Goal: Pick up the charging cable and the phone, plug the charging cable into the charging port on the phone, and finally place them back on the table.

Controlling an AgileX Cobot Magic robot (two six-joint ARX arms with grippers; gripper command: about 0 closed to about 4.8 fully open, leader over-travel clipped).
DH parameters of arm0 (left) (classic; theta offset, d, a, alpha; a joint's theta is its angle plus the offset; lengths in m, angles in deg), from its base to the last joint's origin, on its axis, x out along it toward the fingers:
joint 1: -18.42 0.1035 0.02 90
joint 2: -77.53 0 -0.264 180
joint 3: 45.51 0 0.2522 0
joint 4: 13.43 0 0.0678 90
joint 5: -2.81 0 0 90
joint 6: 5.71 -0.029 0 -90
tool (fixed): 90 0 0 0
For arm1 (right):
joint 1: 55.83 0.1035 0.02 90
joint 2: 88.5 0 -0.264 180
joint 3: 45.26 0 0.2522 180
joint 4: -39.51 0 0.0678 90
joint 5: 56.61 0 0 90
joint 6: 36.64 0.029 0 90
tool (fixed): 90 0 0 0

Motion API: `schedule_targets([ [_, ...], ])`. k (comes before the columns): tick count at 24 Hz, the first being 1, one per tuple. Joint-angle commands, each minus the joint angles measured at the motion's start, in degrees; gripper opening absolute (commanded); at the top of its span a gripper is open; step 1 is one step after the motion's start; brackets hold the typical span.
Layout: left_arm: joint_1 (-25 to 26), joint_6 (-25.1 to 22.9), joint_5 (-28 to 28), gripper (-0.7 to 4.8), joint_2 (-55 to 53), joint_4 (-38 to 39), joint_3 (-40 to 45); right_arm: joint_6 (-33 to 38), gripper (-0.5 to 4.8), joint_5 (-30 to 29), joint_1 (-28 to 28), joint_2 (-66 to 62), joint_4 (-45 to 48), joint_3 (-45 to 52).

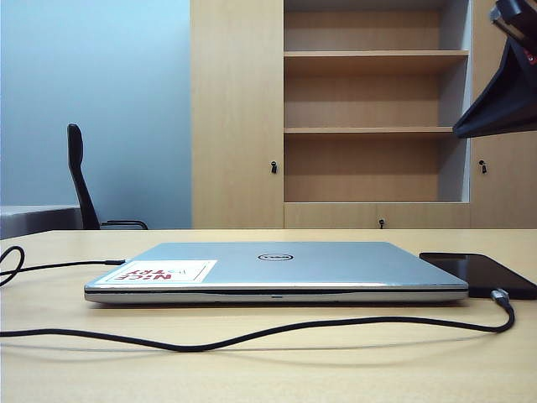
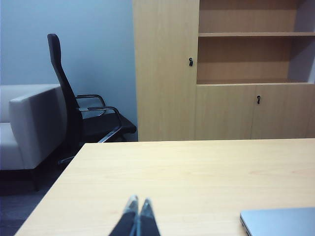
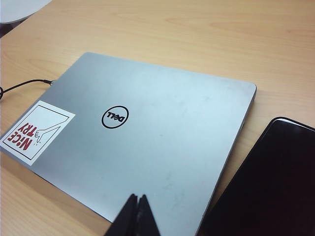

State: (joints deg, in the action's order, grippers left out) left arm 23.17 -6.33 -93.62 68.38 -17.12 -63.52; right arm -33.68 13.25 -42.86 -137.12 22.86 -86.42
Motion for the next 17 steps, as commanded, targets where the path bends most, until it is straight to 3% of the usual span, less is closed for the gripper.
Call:
schedule_targets([
  [1, 0.0, -0.2, -0.1, -0.06, 3.0, 1.8, 1.5, 0.0, -0.01, -0.3, 0.0, 0.2, 1.0, -0.3],
  [10, -0.2, 0.6, -0.1, -0.06, 8.8, 9.1, 4.1, 0.0, -0.01, -0.3, 0.0, 0.2, 1.0, -0.3],
  [17, -4.3, 0.0, -0.1, -0.06, 8.8, 14.2, 4.1, 0.0, -0.01, -0.3, 0.0, 0.2, 1.0, -0.3],
])
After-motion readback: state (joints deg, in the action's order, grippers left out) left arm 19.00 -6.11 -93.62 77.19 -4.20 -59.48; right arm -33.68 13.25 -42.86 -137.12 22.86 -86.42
